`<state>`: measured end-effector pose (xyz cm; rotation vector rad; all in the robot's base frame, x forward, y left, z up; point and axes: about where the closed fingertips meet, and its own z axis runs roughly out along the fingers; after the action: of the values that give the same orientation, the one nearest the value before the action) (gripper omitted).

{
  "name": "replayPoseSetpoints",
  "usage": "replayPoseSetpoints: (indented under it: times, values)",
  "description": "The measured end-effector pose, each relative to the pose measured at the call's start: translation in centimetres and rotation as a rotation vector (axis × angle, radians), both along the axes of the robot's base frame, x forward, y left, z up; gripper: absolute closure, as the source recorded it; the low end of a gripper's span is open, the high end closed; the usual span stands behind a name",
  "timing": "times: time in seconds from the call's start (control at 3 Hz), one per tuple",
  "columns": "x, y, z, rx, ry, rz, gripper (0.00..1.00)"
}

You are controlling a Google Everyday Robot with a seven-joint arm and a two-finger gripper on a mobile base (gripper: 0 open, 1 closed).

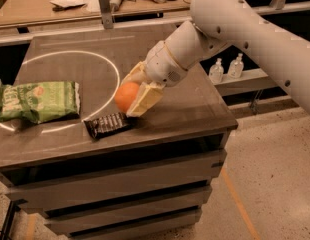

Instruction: Move orange near rxbar chocolate

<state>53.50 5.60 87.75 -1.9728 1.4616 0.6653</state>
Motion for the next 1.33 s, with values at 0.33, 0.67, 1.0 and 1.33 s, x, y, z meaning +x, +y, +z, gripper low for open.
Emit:
replayPoseSetpoints:
  times: [0.33, 0.67, 1.0, 1.33]
  values:
    - [-0.3, -2.0, 0.0, 0.016, 0.013, -0.01, 1.0]
    - [-0.6, -3.3, -0.2, 0.019, 0.02, -0.014, 1.0]
    - [-0.9, -3.8, -0.7, -0.005, 0.016, -0.018, 0.82]
    - [-1.1, -3.7, -1.1, -0.027, 0.009, -0.019, 0.6]
